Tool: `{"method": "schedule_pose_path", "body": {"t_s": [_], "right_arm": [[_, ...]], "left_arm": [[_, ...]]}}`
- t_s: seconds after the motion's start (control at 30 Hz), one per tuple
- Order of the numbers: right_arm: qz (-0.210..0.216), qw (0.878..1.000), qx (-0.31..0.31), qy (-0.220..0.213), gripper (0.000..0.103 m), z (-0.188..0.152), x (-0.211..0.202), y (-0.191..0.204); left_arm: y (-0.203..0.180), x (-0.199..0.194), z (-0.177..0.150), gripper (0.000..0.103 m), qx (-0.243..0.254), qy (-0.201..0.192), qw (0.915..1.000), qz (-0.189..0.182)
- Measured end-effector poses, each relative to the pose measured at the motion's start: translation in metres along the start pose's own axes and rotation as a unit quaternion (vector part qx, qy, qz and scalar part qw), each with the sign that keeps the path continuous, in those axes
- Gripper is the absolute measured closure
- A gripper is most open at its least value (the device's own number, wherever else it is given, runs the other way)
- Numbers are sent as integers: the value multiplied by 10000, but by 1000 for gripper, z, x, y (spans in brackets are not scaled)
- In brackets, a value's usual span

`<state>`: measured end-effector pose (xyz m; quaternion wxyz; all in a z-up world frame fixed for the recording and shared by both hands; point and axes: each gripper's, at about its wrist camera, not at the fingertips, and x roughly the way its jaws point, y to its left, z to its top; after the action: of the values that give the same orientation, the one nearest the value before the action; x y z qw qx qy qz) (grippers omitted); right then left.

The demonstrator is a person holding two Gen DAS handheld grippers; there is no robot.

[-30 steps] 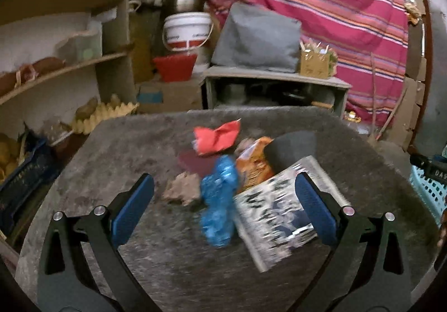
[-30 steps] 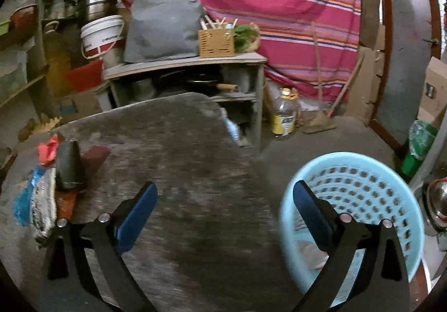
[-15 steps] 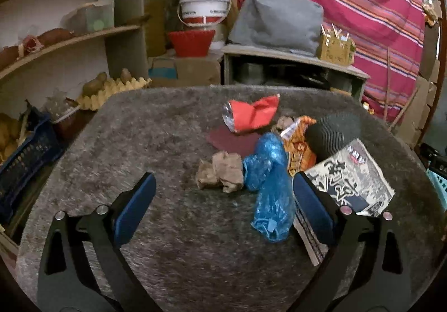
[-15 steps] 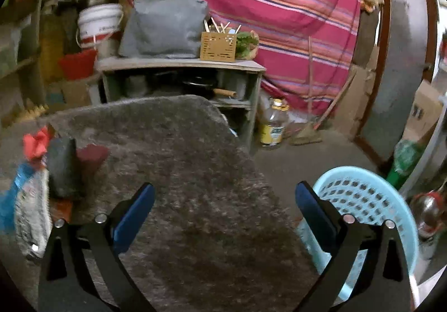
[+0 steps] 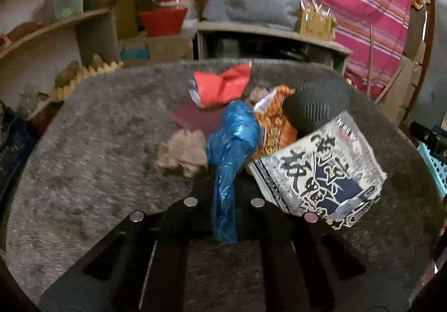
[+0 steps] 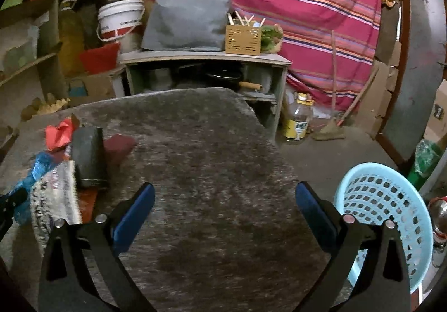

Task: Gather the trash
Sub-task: 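Return to the table and grasp the blue plastic bag with the left tool, then grasp the black-white printed wrapper with the right tool while the left tool holds the bag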

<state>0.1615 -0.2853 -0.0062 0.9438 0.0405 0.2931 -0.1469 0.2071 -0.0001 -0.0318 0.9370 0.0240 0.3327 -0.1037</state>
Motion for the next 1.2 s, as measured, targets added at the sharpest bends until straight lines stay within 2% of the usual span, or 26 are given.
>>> {"method": "schedule_pose_path", "body": {"t_s": [0.13, 0.33, 0.47, 0.63, 0.9, 0.97, 1.0, 1.07, 1.13, 1.2], "right_arm": [[230, 9996, -84, -129, 5, -1, -9, 13], [676, 9970, -316, -196, 5, -5, -19, 44], [907, 9933, -696, -171, 5, -11, -22, 73], [1097, 9888, -1009, 2, 5, -20, -15, 102], [1152, 9856, -1194, 326, 6, -30, 1, 120], [1151, 9843, -1274, 410, 14, -31, 5, 124], [1181, 9835, -1286, 466, 21, -32, 7, 124], [1272, 9822, -1260, 561, 35, -33, 10, 124], [1427, 9798, -1229, 671, 55, -34, 13, 125], [1452, 9793, -1240, 677, 61, -35, 12, 125]], "left_arm": [[7, -29, 2, 98, -3, -373, 9992, 126], [27, -60, -2, 98, 53, -710, 9957, 586], [49, -65, -7, 98, 68, -726, 9930, 924], [80, -73, -14, 98, -50, -725, 9911, 1119], [109, -65, -20, 98, -285, -564, 9914, 1143], [110, -63, -19, 98, -282, -557, 9916, 1137], [110, -63, -19, 98, -285, -562, 9916, 1131], [109, -63, -20, 98, -280, -575, 9918, 1104], [107, -63, -20, 98, -274, -592, 9920, 1078], [105, -64, -20, 98, -260, -605, 9921, 1064]]}}
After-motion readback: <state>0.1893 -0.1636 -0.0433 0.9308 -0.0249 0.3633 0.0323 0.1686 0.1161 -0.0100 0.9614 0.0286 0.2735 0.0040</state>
